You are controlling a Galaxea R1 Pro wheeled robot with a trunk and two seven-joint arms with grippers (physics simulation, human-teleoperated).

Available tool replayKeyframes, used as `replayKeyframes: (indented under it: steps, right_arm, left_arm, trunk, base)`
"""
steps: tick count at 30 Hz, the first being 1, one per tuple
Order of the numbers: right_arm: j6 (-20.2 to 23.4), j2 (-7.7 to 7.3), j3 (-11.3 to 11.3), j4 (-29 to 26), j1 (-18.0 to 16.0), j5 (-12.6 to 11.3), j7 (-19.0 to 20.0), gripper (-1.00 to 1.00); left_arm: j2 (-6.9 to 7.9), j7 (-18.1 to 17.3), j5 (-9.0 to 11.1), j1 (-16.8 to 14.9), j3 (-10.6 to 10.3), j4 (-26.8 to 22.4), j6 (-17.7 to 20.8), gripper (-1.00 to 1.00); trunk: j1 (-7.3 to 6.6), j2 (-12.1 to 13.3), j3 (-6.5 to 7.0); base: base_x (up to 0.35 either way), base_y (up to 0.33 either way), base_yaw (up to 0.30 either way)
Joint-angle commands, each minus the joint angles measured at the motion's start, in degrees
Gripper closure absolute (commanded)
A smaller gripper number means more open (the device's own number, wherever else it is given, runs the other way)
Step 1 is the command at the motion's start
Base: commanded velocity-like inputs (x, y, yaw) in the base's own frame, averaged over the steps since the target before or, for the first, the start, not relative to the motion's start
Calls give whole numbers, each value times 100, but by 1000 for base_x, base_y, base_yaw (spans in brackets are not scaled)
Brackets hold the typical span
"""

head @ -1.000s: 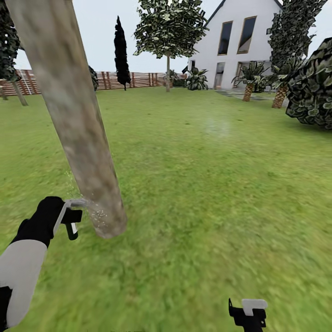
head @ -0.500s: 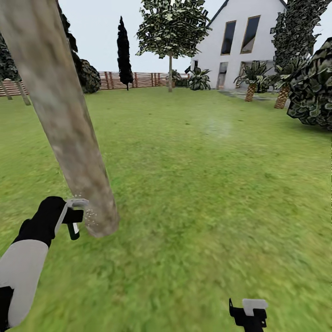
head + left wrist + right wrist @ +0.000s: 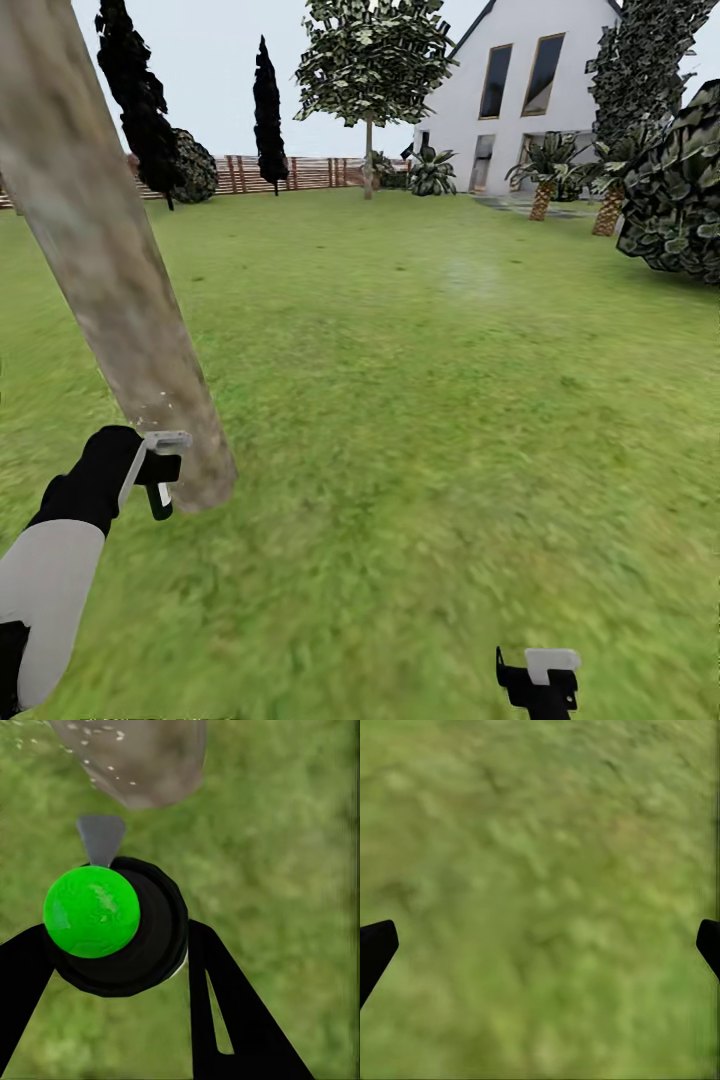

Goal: In the garden, pick up the pesticide atomizer on the floor and spray pesticide onto both trees until each tree trunk is fully covered.

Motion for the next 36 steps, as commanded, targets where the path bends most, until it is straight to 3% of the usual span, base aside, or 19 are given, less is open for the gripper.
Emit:
replayKeyframes:
  steps: [1,7,15,19,23,29,36]
  right_arm:
    - [-7,3,-30,2,-3,59,-28,-100]
    - [-8,4,-30,0,-3,59,-28,-100]
    - [-10,-13,-30,5,-3,67,-19,-100]
    - [-10,3,-30,5,-3,62,-23,-100]
    - [-10,4,-30,5,-3,61,-28,-100]
    - [-10,4,-30,5,-3,61,-22,-100]
    - [-10,4,-30,5,-3,60,-19,-100]
  left_arm:
    - [-3,-57,-65,-5,16,-6,21,100]
    - [-3,-45,-65,-5,27,32,4,100]
    - [4,-27,-91,-5,34,55,-9,100]
    - [47,5,-109,33,54,64,-11,100]
    - [73,19,-117,209,215,64,-27,100]
    - [47,22,-140,279,231,72,-31,100]
    - [67,30,-145,279,249,73,-31,100]
  trunk:
    - [-1,-2,-5]
    - [-1,-2,-5]
    - [-1,-2,-6]
    - [-1,-2,-6]
    - [-1,-2,-6]
    - [-1,-2,-6]
    - [-1,-2,-6]
  base:
    - [0,-274,152]
    - [0,-274,242]
    - [20,-272,14]
    - [198,-216,32]
    - [236,-188,237]
    - [219,-197,265]
    - [74,-252,29]
